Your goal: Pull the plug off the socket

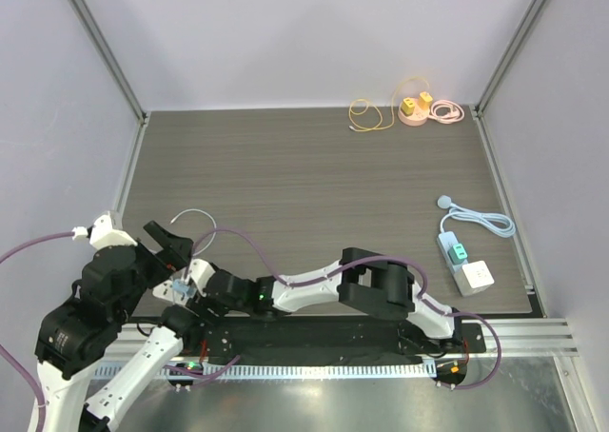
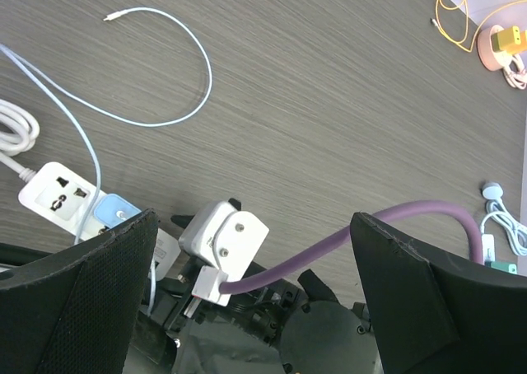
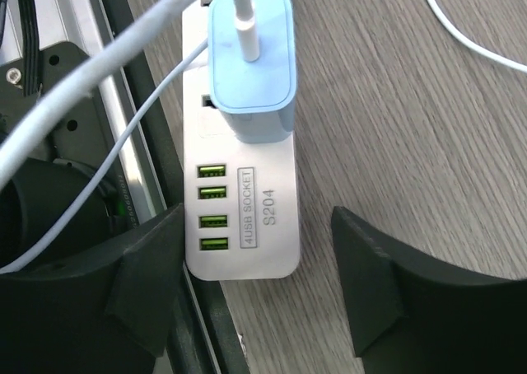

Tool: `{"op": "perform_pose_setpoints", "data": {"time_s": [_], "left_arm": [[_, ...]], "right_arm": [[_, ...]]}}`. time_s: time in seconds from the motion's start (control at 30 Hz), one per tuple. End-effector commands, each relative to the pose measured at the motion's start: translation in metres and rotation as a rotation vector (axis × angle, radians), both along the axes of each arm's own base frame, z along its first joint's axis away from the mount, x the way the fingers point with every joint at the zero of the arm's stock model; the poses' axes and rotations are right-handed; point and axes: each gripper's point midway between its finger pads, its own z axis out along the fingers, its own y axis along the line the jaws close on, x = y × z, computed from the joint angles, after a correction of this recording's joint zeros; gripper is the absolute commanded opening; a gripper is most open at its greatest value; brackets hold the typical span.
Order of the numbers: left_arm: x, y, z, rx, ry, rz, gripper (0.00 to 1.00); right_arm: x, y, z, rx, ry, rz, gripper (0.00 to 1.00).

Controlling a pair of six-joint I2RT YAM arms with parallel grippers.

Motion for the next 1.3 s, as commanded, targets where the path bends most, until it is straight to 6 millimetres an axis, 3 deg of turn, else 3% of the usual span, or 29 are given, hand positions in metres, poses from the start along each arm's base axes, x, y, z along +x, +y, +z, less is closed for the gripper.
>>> {"op": "perform_pose_setpoints", "data": {"time_s": [0.0, 0.17, 0.2, 0.33, 0.5, 0.57, 0.6, 0.67, 0.7, 0.9, 0.97, 1.27], "left_arm": [[0.002, 0.007, 0.011, 0.026, -0.05, 0.014, 1.0], [0.003, 0.007, 0.013, 0.04, -0.056, 0.007, 1.0], [0.003, 0.007, 0.012, 0.045, -0.053, 0.004, 1.0], [0.006, 0.003, 0.008, 0.048, -0.042, -0.013, 1.0], [0.013, -0.01, 0.003, 0.027, -0.029, -0.05, 1.0], [0.014, -0.016, -0.003, 0.018, -0.012, -0.077, 1.0], [0.016, -0.02, -0.005, 0.019, 0.003, -0.086, 1.0], [0.018, -0.024, -0.01, 0.023, 0.026, -0.103, 1.0], [0.019, -0.027, -0.012, 0.022, 0.042, -0.118, 1.0], [0.025, -0.051, -0.018, 0.003, 0.06, -0.234, 1.0], [0.026, -0.067, -0.019, -0.035, 0.064, -0.301, 1.0], [0.029, -0.123, -0.063, -0.155, 0.244, -0.515, 0.9]], "right_arm": [[0.007, 0.007, 0.015, 0.008, -0.062, -0.013, 0.71], [0.017, -0.004, 0.011, -0.038, -0.122, -0.04, 0.52], [0.018, -0.005, 0.011, -0.044, -0.133, -0.04, 0.44], [0.022, -0.018, 0.01, -0.077, -0.17, -0.051, 0.25], [0.033, -0.048, 0.011, -0.122, -0.22, -0.11, 0.01], [0.039, -0.064, 0.005, -0.139, -0.226, -0.131, 0.01], [0.042, -0.069, 0.016, -0.12, -0.233, -0.149, 0.01], [0.045, -0.087, 0.009, -0.135, -0.23, -0.172, 0.01], [0.051, -0.094, 0.017, -0.121, -0.231, -0.198, 0.01], [0.061, -0.15, -0.002, -0.169, -0.213, -0.309, 0.01], [0.06, -0.17, -0.004, -0.168, -0.209, -0.336, 0.01], [0.062, -0.239, -0.017, -0.182, -0.187, -0.494, 0.01]]}}
